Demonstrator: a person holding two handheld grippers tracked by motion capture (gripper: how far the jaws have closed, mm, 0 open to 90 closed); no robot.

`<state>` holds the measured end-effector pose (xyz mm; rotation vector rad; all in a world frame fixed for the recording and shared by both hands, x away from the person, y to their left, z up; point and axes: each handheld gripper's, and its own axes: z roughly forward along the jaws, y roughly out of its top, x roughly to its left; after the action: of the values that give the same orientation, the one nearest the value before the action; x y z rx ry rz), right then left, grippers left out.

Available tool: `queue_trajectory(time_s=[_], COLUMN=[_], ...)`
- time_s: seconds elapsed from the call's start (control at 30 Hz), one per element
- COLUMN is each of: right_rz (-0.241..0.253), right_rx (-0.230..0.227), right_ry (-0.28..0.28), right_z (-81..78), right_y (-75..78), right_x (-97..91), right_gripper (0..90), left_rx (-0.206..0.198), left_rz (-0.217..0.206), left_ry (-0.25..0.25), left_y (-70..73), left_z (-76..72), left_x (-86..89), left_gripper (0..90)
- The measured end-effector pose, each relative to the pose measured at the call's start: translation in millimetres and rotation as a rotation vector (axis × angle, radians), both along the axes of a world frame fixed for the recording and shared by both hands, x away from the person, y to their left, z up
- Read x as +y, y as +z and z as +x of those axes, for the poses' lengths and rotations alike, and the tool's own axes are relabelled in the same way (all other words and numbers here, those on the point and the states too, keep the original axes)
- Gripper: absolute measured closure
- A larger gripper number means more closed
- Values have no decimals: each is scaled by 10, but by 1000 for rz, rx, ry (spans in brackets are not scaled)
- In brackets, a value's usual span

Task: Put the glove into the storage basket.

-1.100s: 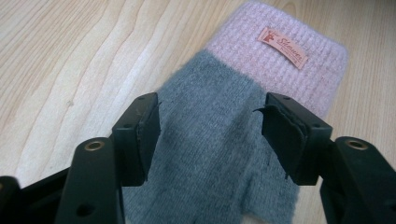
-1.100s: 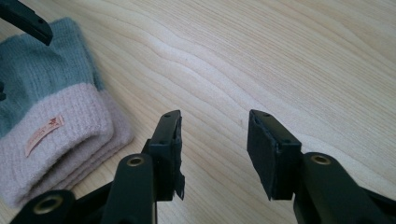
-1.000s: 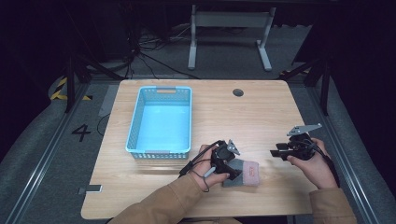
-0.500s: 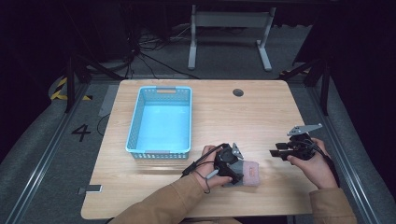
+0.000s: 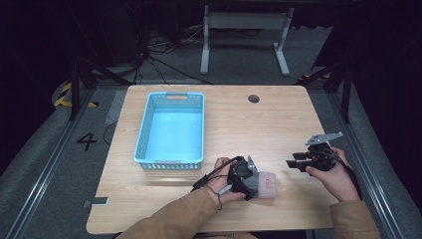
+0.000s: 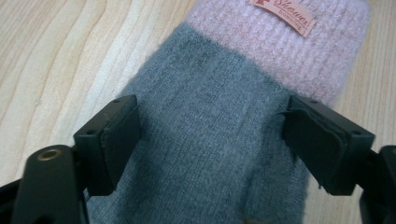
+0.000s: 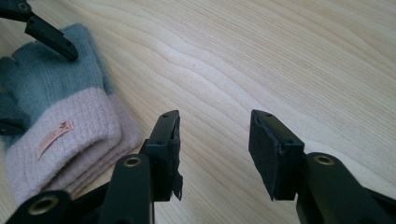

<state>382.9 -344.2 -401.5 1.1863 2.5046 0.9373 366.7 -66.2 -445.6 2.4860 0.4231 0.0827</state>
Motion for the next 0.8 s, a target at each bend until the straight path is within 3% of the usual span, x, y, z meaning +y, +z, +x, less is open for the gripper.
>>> queue_trajectory(time_s=[0.33,0.43,0.67,0.8], right_rz=[-1,-3,-3,1], right_rx=[-6,-7,-3,-11], right_ry=[2,2,9,3], right_z=[-1,-3,-4,-7], right_y=[0,1,-12,1], right_x=[6,9,33,25], right_gripper=[527,526,529,535], left_rx=[-20,-22,-43,-43], left_rz=[22,28,8,13], left_ry=[20,14,6,20], left_y=[-24,-12,-1,8], left_z=[-47,-60,-110,-130], left_x=[-35,-45,-89,-92], left_gripper=[218,283,551,634])
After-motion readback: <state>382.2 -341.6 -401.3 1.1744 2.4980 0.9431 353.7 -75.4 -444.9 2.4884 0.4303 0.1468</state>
